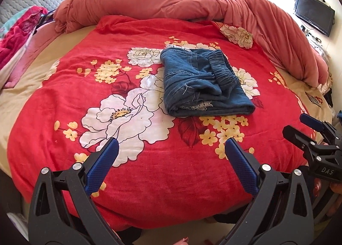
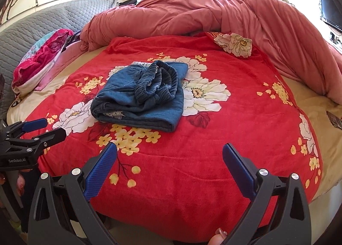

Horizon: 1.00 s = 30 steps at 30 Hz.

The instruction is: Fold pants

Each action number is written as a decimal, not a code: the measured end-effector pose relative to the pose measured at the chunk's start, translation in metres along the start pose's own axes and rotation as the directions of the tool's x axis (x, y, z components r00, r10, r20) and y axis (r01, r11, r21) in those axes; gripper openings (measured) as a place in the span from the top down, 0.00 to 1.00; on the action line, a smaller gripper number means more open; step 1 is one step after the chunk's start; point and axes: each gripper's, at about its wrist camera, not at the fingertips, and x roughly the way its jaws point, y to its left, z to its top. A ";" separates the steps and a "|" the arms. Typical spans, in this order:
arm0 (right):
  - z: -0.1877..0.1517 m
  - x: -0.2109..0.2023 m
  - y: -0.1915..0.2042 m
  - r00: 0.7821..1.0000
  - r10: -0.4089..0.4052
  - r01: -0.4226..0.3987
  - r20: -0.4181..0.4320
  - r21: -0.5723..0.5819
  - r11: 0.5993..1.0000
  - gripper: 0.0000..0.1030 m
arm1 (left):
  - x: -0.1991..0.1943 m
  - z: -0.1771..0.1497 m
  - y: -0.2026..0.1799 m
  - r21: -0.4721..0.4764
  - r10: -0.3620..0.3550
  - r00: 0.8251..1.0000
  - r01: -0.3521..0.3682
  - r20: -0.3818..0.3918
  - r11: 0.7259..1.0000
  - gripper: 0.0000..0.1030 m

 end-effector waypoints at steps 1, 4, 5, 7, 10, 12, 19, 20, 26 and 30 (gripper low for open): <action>0.000 0.001 0.000 1.000 -0.001 0.001 -0.001 0.000 1.000 0.05 | 0.000 0.000 0.000 0.001 0.002 1.000 -0.002 0.001 1.000 0.09; -0.001 0.002 0.000 1.000 -0.002 0.002 -0.007 0.001 1.000 0.05 | 0.001 -0.001 0.000 0.001 0.003 1.000 -0.003 -0.004 1.000 0.09; -0.002 0.003 0.000 1.000 -0.002 0.002 -0.008 0.001 1.000 0.05 | 0.001 -0.001 0.000 0.000 0.003 1.000 -0.003 -0.006 1.000 0.09; -0.002 0.003 0.000 1.000 -0.003 0.003 -0.009 0.002 1.000 0.05 | 0.002 -0.001 -0.001 0.000 0.004 1.000 -0.004 -0.007 1.000 0.09; -0.003 0.005 -0.001 1.000 -0.003 0.003 -0.013 0.004 1.000 0.05 | 0.003 -0.002 0.000 -0.001 0.003 1.000 -0.003 -0.006 1.000 0.09; -0.003 0.005 -0.001 1.000 -0.001 0.001 -0.016 0.002 1.000 0.05 | 0.005 -0.002 0.000 -0.002 0.002 1.000 -0.002 -0.009 1.000 0.09; -0.003 0.007 0.000 1.000 0.004 -0.004 -0.021 0.002 1.000 0.05 | 0.005 -0.002 0.001 -0.003 0.005 1.000 -0.005 -0.012 1.000 0.09; -0.003 0.007 0.001 1.000 0.003 -0.003 -0.020 0.002 1.000 0.05 | 0.005 -0.002 0.001 -0.004 0.006 1.000 -0.006 -0.012 1.000 0.09; -0.002 0.008 0.002 1.000 0.009 -0.009 -0.023 0.008 1.000 0.05 | 0.006 -0.002 0.000 -0.004 0.007 1.000 -0.007 -0.012 1.000 0.09; -0.002 0.008 0.002 1.000 0.010 -0.010 -0.024 0.010 1.000 0.05 | 0.006 -0.001 0.000 -0.004 0.006 1.000 -0.006 -0.013 1.000 0.09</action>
